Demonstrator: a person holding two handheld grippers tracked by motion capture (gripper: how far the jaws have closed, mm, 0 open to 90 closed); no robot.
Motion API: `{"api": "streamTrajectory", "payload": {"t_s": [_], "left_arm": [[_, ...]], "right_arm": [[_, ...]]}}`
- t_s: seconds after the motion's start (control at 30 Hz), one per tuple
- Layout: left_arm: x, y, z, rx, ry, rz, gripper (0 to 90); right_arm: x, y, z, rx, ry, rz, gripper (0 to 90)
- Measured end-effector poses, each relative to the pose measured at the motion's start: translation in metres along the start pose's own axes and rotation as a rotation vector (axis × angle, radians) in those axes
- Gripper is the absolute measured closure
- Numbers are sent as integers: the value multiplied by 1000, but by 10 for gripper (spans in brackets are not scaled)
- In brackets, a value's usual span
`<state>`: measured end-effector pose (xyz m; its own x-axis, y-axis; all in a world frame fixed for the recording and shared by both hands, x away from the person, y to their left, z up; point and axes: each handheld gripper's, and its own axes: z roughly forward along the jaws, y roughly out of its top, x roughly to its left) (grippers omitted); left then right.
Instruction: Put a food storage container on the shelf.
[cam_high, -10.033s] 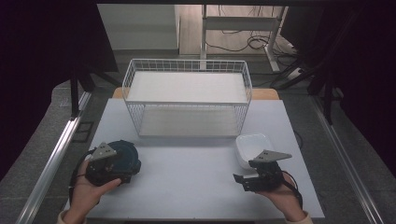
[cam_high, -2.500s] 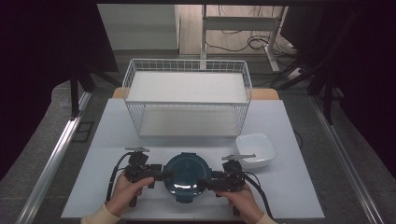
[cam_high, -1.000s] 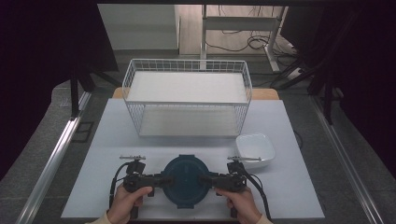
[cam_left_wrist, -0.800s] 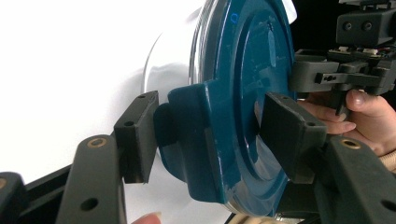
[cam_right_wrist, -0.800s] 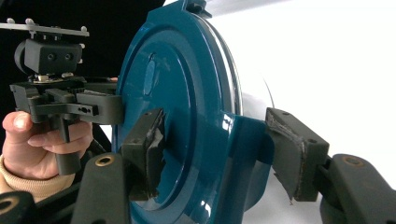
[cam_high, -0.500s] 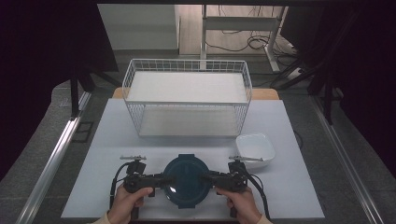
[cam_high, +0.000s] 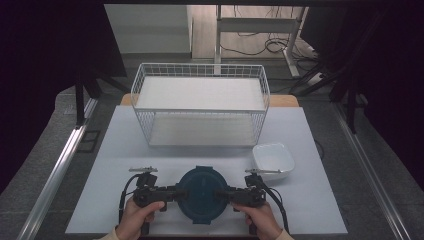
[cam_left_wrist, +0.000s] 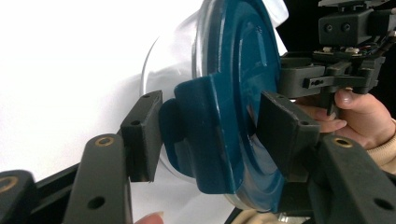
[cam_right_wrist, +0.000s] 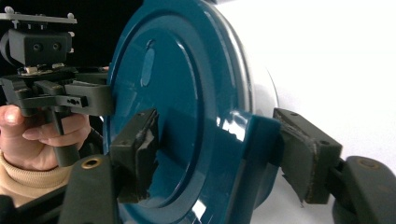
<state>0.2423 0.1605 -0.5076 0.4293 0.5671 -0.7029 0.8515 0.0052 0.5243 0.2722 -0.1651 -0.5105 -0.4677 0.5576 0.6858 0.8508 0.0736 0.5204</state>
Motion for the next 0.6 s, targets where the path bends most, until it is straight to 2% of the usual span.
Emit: {"api": "streamTrajectory", "payload": {"t_s": [0.1,0.27,0.33,0.43,0.6], "left_arm": [[2,-1,1,6,-10,-7,415],[0,1,2,10,-3,7,413],[1,1,3,16,6,-2,399],[2,1,3,28,8,-10,389],[-1,0,1,16,14,-8,391]], "right_arm": [[-1,0,2,20,0,1,295],[-3,0,2,42,10,10,290],[-2,1,2,49,7,0,316],[-2,2,-1,37,14,11,360],[2,1,-5,24,12,9,397]]}}
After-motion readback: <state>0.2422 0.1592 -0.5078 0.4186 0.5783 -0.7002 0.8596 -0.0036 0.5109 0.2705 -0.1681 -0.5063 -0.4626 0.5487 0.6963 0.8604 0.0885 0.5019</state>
